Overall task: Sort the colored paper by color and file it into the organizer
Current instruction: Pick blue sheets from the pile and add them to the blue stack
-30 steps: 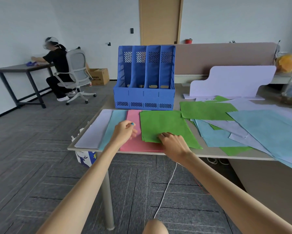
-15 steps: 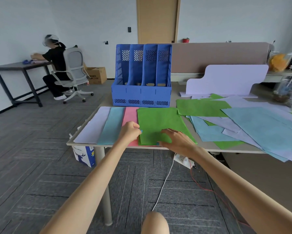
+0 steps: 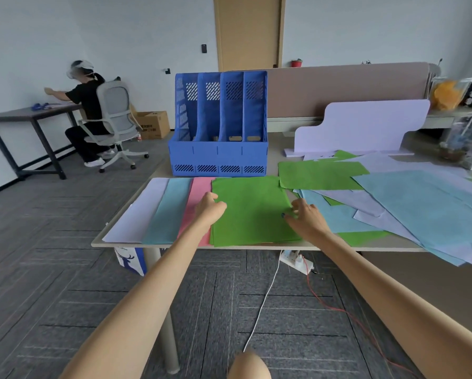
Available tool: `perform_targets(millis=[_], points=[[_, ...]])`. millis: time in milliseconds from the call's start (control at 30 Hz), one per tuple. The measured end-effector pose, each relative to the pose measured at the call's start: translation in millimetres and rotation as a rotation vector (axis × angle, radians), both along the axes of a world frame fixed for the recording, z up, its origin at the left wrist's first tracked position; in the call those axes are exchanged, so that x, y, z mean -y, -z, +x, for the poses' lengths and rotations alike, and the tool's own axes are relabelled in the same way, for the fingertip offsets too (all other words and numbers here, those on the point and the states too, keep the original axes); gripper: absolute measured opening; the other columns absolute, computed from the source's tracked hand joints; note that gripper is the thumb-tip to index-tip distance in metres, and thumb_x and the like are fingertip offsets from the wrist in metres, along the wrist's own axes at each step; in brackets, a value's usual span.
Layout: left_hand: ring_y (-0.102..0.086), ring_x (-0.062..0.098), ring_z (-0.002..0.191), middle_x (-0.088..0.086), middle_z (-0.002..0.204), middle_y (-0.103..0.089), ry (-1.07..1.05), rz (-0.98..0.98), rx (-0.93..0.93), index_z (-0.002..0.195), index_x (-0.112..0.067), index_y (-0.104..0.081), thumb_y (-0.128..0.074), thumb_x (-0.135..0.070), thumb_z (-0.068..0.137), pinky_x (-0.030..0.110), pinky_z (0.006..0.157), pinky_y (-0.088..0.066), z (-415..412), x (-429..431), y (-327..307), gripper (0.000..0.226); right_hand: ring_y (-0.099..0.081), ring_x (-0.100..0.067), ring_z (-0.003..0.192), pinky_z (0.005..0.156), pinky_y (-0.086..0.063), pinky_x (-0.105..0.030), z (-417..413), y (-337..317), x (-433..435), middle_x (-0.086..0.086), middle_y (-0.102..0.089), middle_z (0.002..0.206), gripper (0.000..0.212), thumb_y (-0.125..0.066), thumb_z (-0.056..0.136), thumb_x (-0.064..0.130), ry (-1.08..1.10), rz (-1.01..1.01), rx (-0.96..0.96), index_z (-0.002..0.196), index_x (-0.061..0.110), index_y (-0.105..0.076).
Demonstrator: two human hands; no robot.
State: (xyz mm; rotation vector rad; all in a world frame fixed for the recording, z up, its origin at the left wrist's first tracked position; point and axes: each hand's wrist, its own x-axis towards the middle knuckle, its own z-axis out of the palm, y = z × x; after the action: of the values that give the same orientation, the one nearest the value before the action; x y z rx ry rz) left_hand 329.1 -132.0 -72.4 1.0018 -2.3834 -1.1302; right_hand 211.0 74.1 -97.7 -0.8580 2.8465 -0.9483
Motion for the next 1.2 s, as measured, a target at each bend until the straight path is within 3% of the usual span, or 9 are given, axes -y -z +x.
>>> perform_targets(millis=[133, 167, 300, 400, 500, 733, 900, 1033, 1200], points=[[-0.045, 0.000, 0.071, 0.005, 0.135, -0.050, 0.002, 0.026, -0.025, 0.137, -0.010, -0.044, -0.051, -0.008, 0.090, 0.016, 0.061, -0.036, -15, 6, 4, 0.048, -0.048, -0.024, 0.116, 0.093, -0.044, -0.036, -3, 6, -1, -0.008, -0.059, 0.122, 0.043, -0.057, 0.090, 0.025, -0.032, -0.069, -0.043, 0.128, 0.008, -0.046], [-0.047, 0.000, 0.071, 0.004, 0.133, -0.051, 0.002, 0.023, -0.026, 0.136, -0.012, -0.045, -0.051, -0.009, 0.089, 0.017, 0.061, -0.038, -16, 7, 4, 0.047, -0.049, -0.024, 0.115, 0.093, -0.044, -0.037, -4, 7, -2, -0.008, -0.059, 0.121, 0.042, -0.058, 0.089, 0.023, -0.035, -0.084, -0.046, 0.127, 0.008, -0.047], [-0.055, 0.035, 0.116, 0.002, 0.134, -0.053, 0.007, -0.089, 0.014, 0.130, -0.024, -0.051, -0.051, -0.012, 0.085, 0.046, 0.095, -0.049, -16, 0, 9, 0.047, -0.054, -0.025, 0.109, 0.092, -0.047, -0.040, -12, 7, -7, -0.009, -0.061, 0.118, 0.037, -0.058, 0.088, 0.016, -0.042, -0.110, -0.026, 0.123, 0.008, -0.050], [-0.062, 0.037, 0.101, 0.002, 0.136, -0.053, 0.068, -0.139, -0.061, 0.120, -0.028, -0.058, -0.051, -0.010, 0.088, 0.032, 0.072, -0.052, -16, -18, 7, 0.037, -0.058, -0.024, 0.107, 0.091, -0.047, -0.037, -13, 1, -17, -0.010, -0.062, 0.120, 0.035, -0.057, 0.088, 0.010, -0.056, -0.153, -0.060, 0.122, 0.005, -0.053], [-0.045, 0.009, 0.050, 0.005, 0.136, -0.052, 0.158, -0.151, -0.126, 0.116, -0.020, -0.063, -0.050, -0.008, 0.094, 0.014, 0.042, -0.036, -22, -44, 3, 0.028, -0.060, -0.024, 0.107, 0.089, -0.047, -0.032, -13, -7, -36, -0.009, -0.064, 0.119, 0.032, -0.054, 0.088, 0.006, -0.063, -0.173, -0.094, 0.120, 0.004, -0.058], [-0.034, 0.006, 0.043, 0.006, 0.125, -0.060, 0.307, -0.152, -0.189, 0.105, -0.021, -0.070, -0.053, -0.009, 0.093, 0.014, 0.038, -0.029, -44, -122, 5, 0.024, -0.062, -0.022, 0.106, 0.089, -0.047, -0.031, -22, -12, -105, -0.007, -0.066, 0.118, 0.028, -0.054, 0.088, 0.003, -0.018, -0.192, -0.112, 0.114, 0.007, -0.064], [-0.056, 0.016, 0.075, 0.004, 0.110, -0.069, 0.386, -0.185, -0.175, 0.100, -0.020, -0.073, -0.052, -0.004, 0.088, 0.027, 0.061, -0.049, -81, -175, 0, 0.029, -0.062, -0.021, 0.102, 0.078, -0.043, -0.024, -48, -12, -157, -0.005, -0.067, 0.111, 0.029, -0.051, 0.085, -0.001, 0.036, -0.202, -0.163, 0.106, 0.010, -0.067], [-0.062, 0.022, 0.086, 0.004, 0.112, -0.068, 0.419, -0.140, -0.161, 0.101, -0.018, -0.073, -0.049, -0.003, 0.088, 0.018, 0.054, -0.036, -124, -208, -7, 0.031, -0.062, -0.023, 0.097, 0.079, -0.049, -0.033, -88, -13, -199, -0.005, -0.065, 0.107, 0.029, -0.050, 0.084, 0.000, 0.050, -0.151, -0.230, 0.102, 0.015, -0.067], [-0.058, 0.010, 0.110, -0.002, 0.114, -0.067, 0.486, -0.059, -0.136, 0.104, -0.017, -0.071, -0.047, -0.003, 0.088, 0.017, 0.082, -0.040, -169, -245, -3, 0.032, -0.060, -0.024, 0.103, 0.077, -0.047, -0.033, -139, -12, -254, -0.005, -0.062, 0.113, 0.026, -0.053, 0.088, 0.004, 0.175, -0.066, -0.272, 0.107, 0.014, -0.066]])
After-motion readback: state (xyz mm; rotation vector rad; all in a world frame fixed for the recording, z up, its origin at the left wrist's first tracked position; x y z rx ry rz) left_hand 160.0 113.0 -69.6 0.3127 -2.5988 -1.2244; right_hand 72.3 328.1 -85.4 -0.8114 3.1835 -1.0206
